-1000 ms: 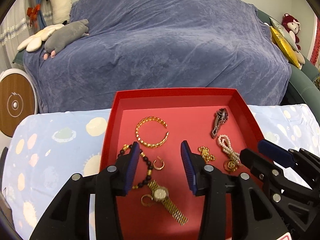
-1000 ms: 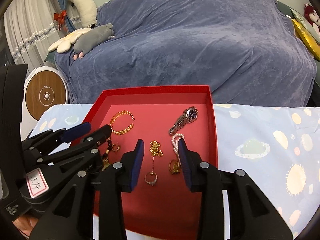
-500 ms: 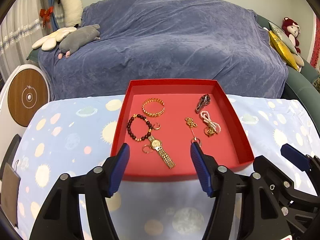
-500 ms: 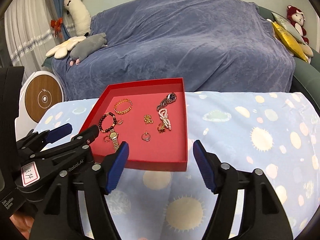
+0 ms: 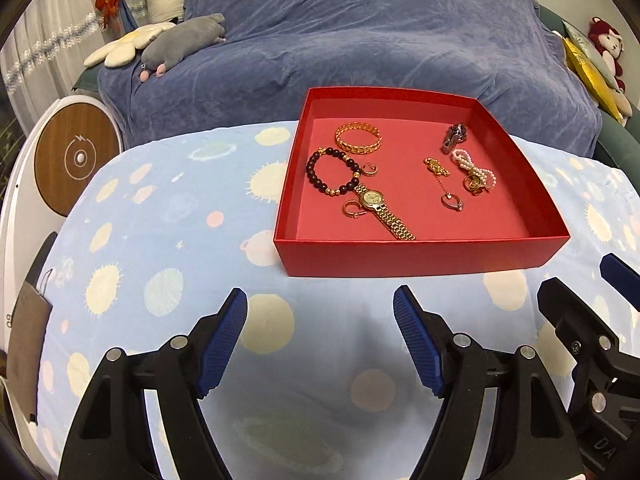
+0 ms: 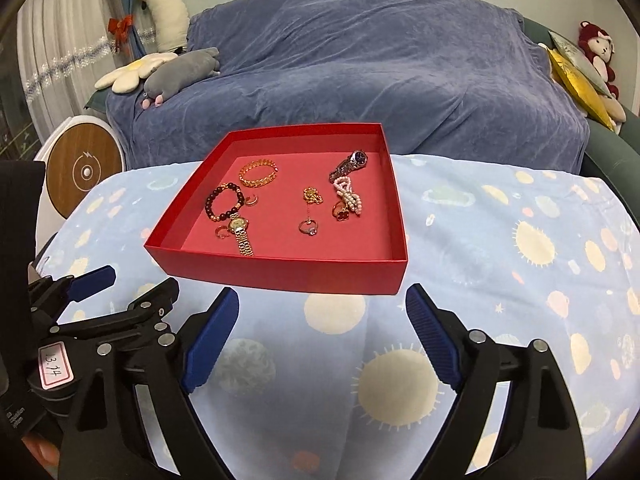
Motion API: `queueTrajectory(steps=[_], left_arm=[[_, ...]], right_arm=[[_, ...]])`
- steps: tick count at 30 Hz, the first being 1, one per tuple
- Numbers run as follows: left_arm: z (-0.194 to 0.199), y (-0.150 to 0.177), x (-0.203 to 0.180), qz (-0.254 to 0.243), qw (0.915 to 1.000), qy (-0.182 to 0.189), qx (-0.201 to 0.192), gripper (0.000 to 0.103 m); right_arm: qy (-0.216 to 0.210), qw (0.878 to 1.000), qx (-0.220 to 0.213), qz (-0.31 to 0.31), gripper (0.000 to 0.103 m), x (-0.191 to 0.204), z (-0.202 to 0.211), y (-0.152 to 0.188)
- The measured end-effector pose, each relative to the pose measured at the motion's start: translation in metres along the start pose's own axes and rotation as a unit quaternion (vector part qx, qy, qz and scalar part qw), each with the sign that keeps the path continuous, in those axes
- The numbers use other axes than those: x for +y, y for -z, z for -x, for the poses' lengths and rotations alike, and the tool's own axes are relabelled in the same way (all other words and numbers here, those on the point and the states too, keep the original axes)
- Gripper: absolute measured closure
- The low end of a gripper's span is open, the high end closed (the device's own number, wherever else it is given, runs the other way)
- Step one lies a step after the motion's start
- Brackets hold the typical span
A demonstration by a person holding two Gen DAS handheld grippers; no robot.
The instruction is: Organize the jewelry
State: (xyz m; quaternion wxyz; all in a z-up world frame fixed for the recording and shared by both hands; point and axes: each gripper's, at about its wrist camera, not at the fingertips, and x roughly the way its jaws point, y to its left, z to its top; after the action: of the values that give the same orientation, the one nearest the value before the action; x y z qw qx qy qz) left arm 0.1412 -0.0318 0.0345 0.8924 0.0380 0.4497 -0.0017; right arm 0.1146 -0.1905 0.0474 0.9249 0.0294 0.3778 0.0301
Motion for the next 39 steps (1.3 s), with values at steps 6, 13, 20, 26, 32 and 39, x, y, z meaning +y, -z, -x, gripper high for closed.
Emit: queueTrajectory(steps=[6,13,20,26,32,39], left_arm=[[-0.011,-0.001,0.001,0.017,0.9997,0.012,0.014,0.03],[-0.021,0.005,-0.007,0.005,0.9995,0.011,0.028,0.03],[-0.022,0.008,-0.008,0.009,0.9992,0.017,0.036,0.03],[-0.019,0.011,-0.004,0.018,0.9991,0.016,0.034,0.03],[-0.015,0.01,-0.005,0.01,0.9997,0.007,0.023,0.03],[-0.013,0.01,-0.007,0.005,0.9998,0.001,0.018,0.03]], right_arm=[[0.008,1.0,0.01,-0.011,0.014,-0.006,-0.014,-0.005],[0.009,1.0,0.023,-0.002,0.014,-0.008,-0.018,0.002],[0.014,1.0,0.025,-0.007,0.013,-0.009,-0.014,0.007],[0.012,1.0,0.024,-0.001,0.012,-0.006,-0.013,0.009],[0.014,1.0,0.021,0.005,0.01,-0.005,-0.011,0.009],[0.016,1.0,0.019,0.007,0.01,-0.004,-0.01,0.009]])
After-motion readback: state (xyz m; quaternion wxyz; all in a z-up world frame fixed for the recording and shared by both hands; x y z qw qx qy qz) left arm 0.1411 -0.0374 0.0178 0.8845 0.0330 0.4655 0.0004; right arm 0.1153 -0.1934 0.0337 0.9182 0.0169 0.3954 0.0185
